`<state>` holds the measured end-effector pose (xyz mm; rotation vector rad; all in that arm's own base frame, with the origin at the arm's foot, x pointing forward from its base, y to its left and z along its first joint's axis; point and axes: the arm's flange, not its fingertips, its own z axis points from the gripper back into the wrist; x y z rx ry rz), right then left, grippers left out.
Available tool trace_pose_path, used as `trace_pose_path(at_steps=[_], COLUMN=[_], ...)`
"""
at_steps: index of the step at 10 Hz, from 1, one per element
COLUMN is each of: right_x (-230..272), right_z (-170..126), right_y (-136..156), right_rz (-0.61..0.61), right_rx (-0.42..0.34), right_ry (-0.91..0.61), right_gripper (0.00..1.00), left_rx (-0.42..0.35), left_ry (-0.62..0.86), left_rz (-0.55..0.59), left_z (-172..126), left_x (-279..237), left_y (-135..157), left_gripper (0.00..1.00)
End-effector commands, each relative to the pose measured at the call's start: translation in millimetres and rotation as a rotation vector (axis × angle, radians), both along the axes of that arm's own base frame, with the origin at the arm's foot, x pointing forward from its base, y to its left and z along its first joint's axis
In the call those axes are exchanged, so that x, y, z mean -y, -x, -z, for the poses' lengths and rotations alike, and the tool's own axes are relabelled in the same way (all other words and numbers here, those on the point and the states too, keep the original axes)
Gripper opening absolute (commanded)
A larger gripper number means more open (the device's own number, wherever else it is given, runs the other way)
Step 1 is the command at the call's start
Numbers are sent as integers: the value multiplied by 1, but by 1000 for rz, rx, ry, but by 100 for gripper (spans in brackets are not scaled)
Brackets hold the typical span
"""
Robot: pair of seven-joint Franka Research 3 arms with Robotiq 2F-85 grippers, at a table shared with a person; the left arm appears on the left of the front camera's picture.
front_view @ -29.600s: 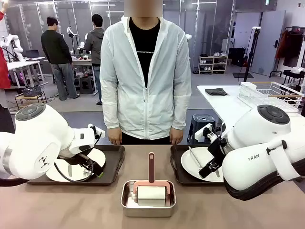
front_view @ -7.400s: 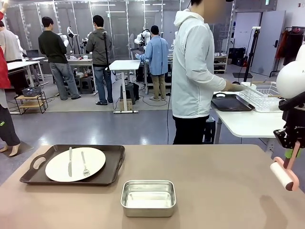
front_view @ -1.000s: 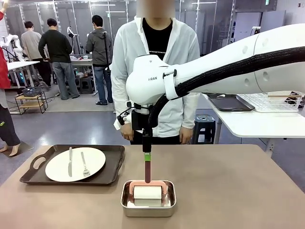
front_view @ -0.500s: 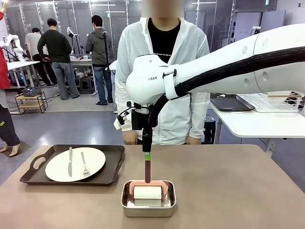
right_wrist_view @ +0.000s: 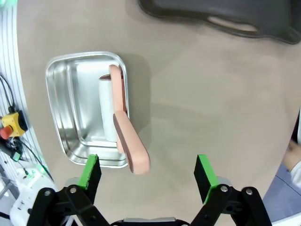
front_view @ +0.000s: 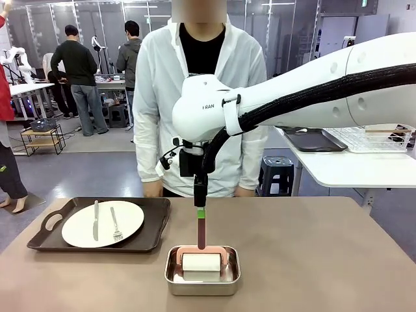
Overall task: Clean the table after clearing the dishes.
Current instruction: When the right (or left) Handle tray is removed, use the right hand (or left hand) to clean the right (or left) side of the table with the Lint Roller.
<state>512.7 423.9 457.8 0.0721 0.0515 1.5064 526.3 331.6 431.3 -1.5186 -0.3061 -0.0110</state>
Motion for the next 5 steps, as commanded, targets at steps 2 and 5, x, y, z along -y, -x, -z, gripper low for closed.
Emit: trace_pose_path(at_steps=[2,5], right_x=[38,119], right_z=[-53,-82], right_y=[-16,-10], right_rz=[218,466], right_rx=[-36,-171], right_ry=[-197,-532], right_gripper=[100,100], left_rx=[0,0], left_ry=[-2,-2], left_rz=[1,1], left_z=[-1,-1], left_x=[-1,-1], left_y=[2,2], left_gripper=[100,100])
